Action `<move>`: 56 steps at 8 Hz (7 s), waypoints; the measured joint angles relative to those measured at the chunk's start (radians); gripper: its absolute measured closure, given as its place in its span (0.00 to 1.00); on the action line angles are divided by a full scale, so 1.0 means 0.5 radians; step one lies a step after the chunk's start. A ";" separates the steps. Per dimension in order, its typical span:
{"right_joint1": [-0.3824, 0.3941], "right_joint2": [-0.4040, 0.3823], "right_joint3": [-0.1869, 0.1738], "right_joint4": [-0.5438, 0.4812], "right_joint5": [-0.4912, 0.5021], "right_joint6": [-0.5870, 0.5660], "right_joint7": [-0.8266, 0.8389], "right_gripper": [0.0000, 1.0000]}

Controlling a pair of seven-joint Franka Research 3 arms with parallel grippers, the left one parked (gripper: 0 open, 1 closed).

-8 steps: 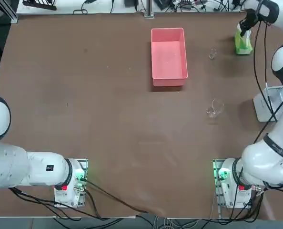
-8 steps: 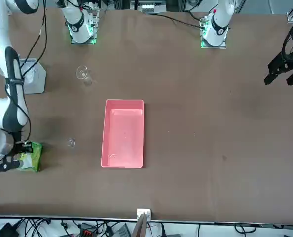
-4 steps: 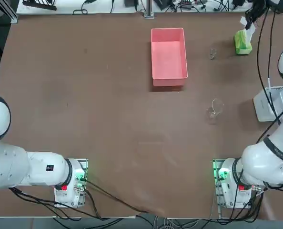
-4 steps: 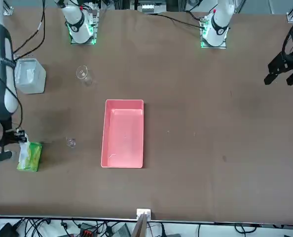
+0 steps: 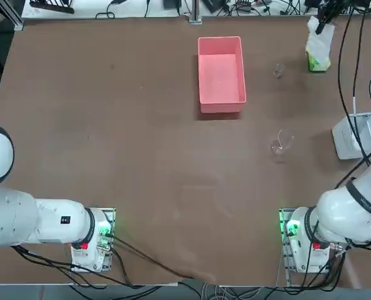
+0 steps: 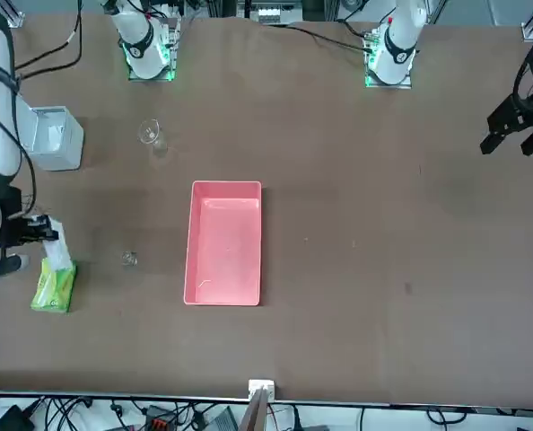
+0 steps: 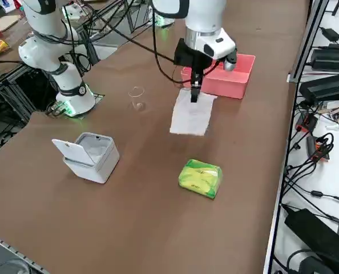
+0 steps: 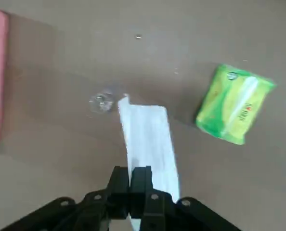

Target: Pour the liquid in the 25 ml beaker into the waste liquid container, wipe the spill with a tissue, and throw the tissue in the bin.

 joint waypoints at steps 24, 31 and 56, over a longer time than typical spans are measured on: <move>0.167 0.634 0.206 -0.080 1.296 0.253 -0.641 0.99; 0.202 0.716 0.210 -0.053 1.298 0.321 -0.720 0.99; 0.262 0.938 0.205 -0.051 1.296 0.677 -1.043 0.98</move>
